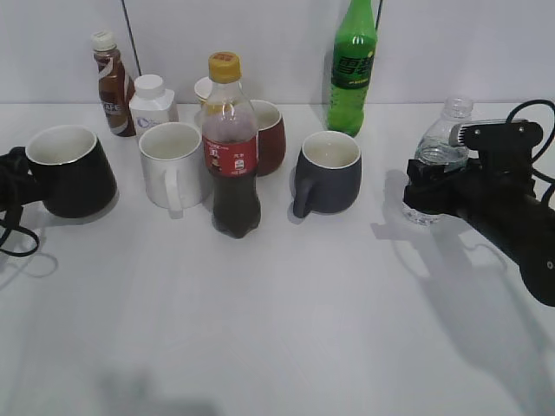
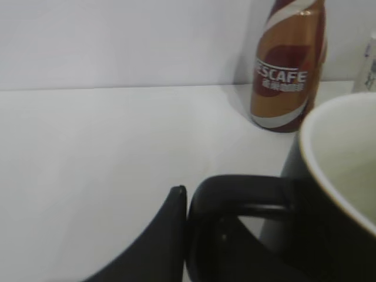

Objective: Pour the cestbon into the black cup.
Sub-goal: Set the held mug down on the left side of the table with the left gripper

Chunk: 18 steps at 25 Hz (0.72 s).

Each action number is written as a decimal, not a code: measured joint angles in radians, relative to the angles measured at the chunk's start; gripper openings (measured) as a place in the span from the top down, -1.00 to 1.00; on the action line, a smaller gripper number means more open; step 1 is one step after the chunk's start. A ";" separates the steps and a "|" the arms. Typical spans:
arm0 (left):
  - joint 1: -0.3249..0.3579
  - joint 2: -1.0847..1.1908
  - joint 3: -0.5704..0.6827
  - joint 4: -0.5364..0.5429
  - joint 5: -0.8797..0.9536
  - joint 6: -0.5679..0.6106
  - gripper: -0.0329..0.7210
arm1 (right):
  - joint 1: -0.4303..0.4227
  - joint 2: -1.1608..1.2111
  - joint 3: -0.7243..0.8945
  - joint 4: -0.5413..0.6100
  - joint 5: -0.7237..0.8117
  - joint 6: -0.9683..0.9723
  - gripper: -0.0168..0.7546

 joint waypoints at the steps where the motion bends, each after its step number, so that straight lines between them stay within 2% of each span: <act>1: 0.001 0.011 -0.010 0.007 -0.001 0.000 0.78 | 0.000 0.002 0.000 -0.001 0.000 0.007 -0.34; 13: 0.002 0.089 -0.063 0.060 -0.008 -0.003 0.77 | 0.000 0.012 -0.002 -0.006 0.012 0.007 -0.34; 18: 0.002 0.091 -0.064 0.062 -0.016 -0.008 0.50 | 0.000 0.032 -0.009 -0.026 -0.009 0.007 -0.34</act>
